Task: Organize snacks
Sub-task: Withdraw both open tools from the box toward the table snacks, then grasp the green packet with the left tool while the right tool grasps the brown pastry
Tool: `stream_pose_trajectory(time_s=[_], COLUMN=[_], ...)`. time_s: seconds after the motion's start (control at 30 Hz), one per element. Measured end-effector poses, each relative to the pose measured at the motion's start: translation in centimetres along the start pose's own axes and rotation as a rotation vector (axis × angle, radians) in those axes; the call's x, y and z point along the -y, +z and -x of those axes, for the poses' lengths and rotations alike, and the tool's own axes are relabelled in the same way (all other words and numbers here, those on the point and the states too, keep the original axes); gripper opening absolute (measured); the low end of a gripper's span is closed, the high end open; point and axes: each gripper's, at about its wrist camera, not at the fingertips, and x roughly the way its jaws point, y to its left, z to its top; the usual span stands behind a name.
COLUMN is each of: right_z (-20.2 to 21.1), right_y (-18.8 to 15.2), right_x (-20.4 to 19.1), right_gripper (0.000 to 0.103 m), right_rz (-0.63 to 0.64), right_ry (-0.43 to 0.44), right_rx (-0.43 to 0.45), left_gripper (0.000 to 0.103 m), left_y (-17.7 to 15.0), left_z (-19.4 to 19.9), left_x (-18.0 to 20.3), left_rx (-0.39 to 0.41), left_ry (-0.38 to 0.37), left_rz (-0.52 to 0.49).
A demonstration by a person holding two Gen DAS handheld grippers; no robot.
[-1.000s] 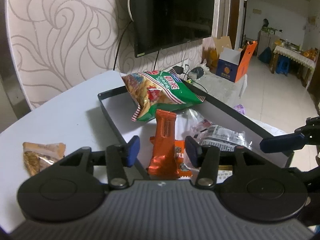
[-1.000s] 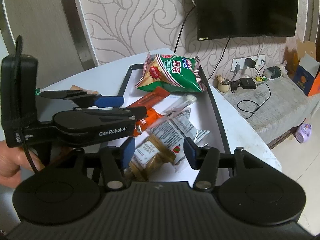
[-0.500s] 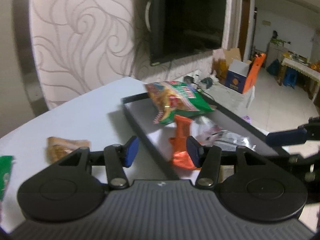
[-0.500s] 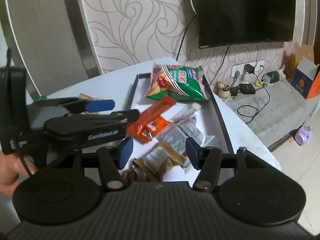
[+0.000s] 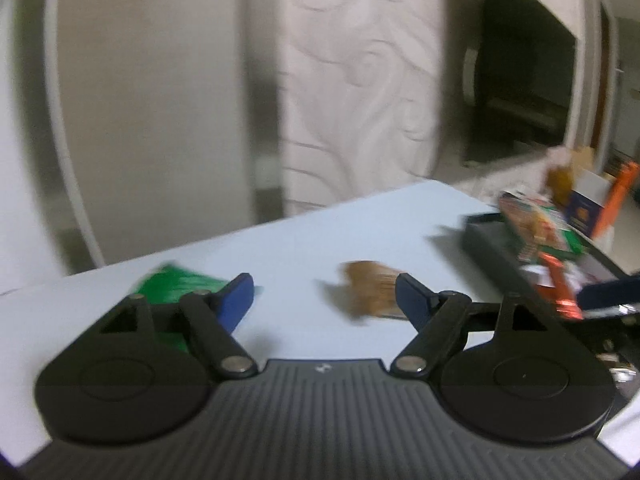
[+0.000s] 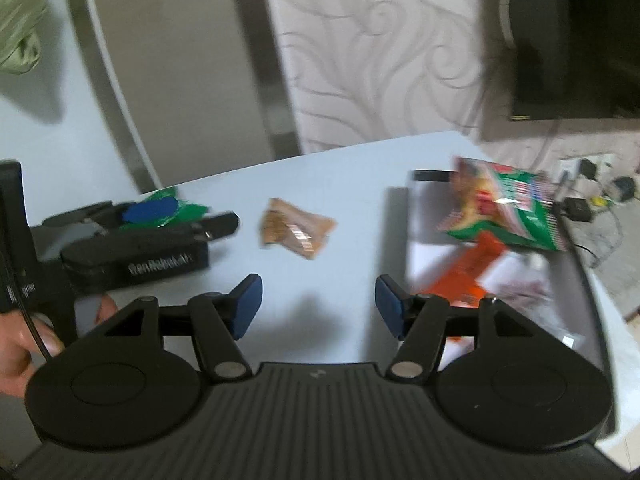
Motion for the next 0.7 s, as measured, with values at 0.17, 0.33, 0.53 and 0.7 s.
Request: stream_pose_trajectory(time_s=[0.17,0.33,0.53,0.7], right_z=[-2.1,-3.3,-4.3,-5.0], right_y=[0.5,0.7,0.8,0.7], right_x=[-2.9,-4.7,-5.6,-6.4], right_gripper=[0.068,0.069,0.07,0.07], right_rz=[0.034,0.041,0.021,-0.012], right_ry=[0.05,0.069,0.069,0.064], right_rx=[-0.027,-0.044,-0.044,-0.039], left_gripper=[0.08,0.08,0.08,0.08], left_y=[0.4,0.3,-0.5,-1.2], left_z=[0.0,-0.4,-1.0,-2.0], left_x=[-4.4,-6.8,-8.0,-9.2], left_rx=[0.009,-0.002,-0.032,-0.062], left_ry=[0.099,0.139,0.131,0.062], left_rz=[0.009,-0.017,-0.09,-0.153])
